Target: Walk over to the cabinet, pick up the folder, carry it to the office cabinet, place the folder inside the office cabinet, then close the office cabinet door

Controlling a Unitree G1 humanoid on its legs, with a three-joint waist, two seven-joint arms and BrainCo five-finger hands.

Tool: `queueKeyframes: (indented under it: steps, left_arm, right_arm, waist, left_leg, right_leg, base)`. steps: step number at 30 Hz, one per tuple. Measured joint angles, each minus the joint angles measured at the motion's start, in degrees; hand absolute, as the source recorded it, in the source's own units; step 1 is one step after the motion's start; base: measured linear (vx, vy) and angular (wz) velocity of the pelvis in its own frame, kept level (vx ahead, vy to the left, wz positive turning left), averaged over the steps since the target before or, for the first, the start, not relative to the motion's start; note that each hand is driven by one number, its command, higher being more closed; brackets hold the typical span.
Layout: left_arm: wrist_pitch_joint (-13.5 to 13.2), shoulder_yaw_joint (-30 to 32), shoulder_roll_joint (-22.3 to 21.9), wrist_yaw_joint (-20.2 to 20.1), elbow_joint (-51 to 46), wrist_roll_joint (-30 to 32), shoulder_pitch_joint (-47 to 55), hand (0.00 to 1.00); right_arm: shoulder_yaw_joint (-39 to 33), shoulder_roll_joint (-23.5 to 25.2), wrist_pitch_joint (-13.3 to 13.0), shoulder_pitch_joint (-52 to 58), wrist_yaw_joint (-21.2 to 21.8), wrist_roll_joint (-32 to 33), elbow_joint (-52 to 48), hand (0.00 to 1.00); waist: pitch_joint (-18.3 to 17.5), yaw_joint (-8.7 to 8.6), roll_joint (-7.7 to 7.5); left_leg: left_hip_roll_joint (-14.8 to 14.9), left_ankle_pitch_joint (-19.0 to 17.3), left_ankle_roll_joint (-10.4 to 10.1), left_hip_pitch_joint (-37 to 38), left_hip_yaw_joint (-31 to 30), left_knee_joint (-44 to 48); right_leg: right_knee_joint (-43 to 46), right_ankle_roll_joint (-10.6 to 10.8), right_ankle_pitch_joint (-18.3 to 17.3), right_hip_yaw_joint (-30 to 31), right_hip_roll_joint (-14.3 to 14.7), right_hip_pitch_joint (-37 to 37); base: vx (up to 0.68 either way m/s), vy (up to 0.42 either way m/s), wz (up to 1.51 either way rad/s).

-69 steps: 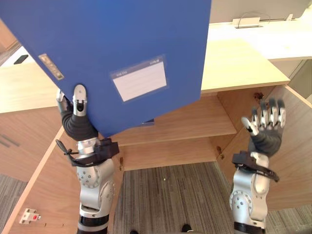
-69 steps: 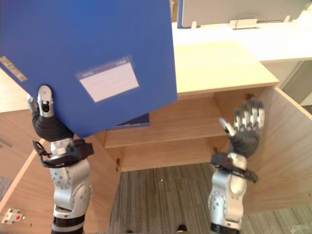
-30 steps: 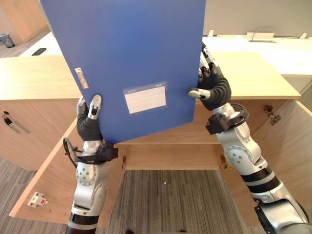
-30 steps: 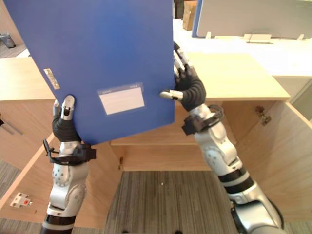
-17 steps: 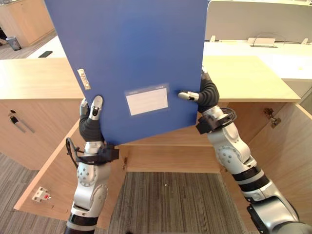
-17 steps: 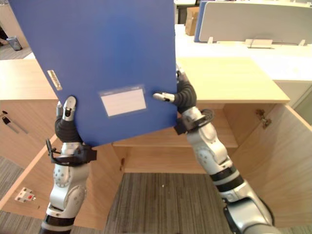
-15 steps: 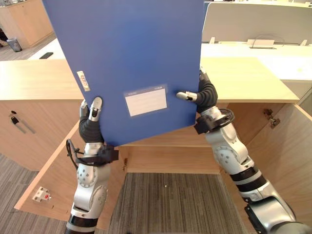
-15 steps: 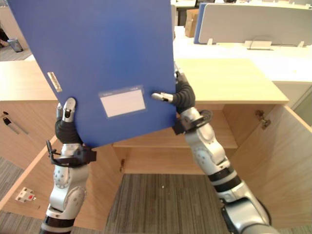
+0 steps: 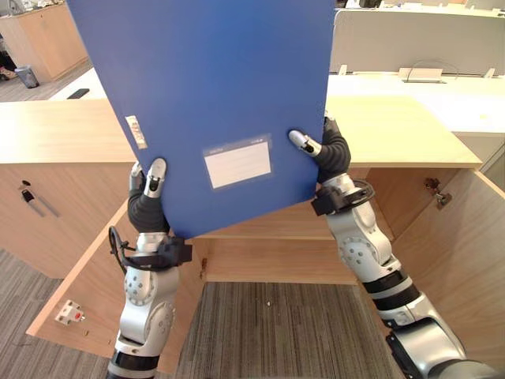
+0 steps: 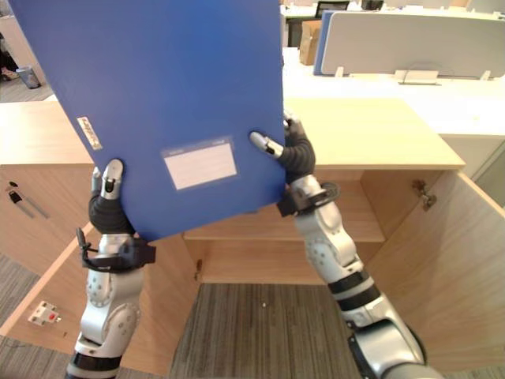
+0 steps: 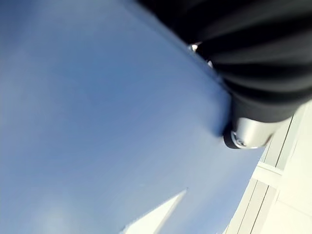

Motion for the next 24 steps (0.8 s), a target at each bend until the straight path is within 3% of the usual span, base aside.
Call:
queueKeyframes:
  steps: [5, 6, 10, 14, 18, 24]
  left_arm:
    - [0.1, 0.0, 0.1, -1.9, 0.0, -1.5, 0.0, 1.0]
    - [0.3, 0.0, 0.1, -2.3, 0.0, -1.9, 0.0, 0.0]
    - [0.2, 0.0, 0.4, -3.4, -0.4, -3.4, 0.0, 0.0]
    - [-1.1, -0.2, -0.2, -5.0, -2.2, -8.9, 0.0, 0.0]
    - [-2.1, -0.4, -0.8, -6.0, -2.1, -10.1, 0.8, 0.0]
    - [1.1, -4.3, -0.8, -12.0, 8.3, -12.1, 7.4, 0.0]
  right_arm:
    - [0.8, -2.3, 0.0, 0.1, 2.0, 1.7, 0.0, 1.0]
    - [0.9, -2.8, 0.0, 0.2, 2.4, 1.7, 0.0, 1.0]
    - [1.9, -4.2, 0.1, 1.0, 2.8, 2.2, -0.1, 1.0]
    - [2.7, -4.9, 1.0, 3.4, 2.9, 3.0, 0.0, 1.0]
    - [2.7, -5.0, 2.9, 6.1, 4.7, 3.0, -0.1, 1.0]
    - [-0.4, -7.6, 7.5, 10.6, 6.3, -6.2, -1.4, 1.0]
  waist:
    - [0.0, -0.02, -0.03]
    - [0.0, -0.01, -0.03]
    - [-0.1, 0.02, -0.07]
    - [-0.1, 0.13, -0.1]
    - [-0.1, 0.09, -0.14]
    - [0.0, 0.0, -0.32]
  left_leg:
    - [0.0, 0.0, 0.0, 0.0, 0.0, 0.0]
    - [0.0, 0.0, 0.0, 0.0, 0.0, 0.0]
    - [0.1, 0.0, 0.0, 0.0, 0.0, 0.0]
    - [0.1, 0.0, 0.0, -0.1, 0.0, 0.0]
    - [0.1, 0.0, 0.0, -0.1, 0.0, 0.0]
    - [0.1, 0.0, 0.0, -0.9, 0.1, 0.0]
  right_leg:
    - [0.0, 0.0, 0.0, 0.0, 0.0, 0.0]
    - [0.0, 0.0, 0.0, 0.0, 0.0, 0.0]
    - [0.0, 0.0, 0.0, 0.0, 0.1, 0.0]
    - [0.0, 0.0, 0.0, 0.0, 0.1, -0.1]
    - [0.0, 0.0, 0.0, 0.0, 0.1, -0.1]
    - [-0.2, 0.0, 0.0, 0.3, 0.1, -1.0]
  base:
    - [-0.02, 0.003, 0.0]
    - [0.0, 0.0, 0.0]
    - [0.0, 0.0, 0.0]
    - [0.0, 0.0, 0.0]
    - [0.0, 0.0, 0.0]
    - [0.0, 0.0, 0.0]
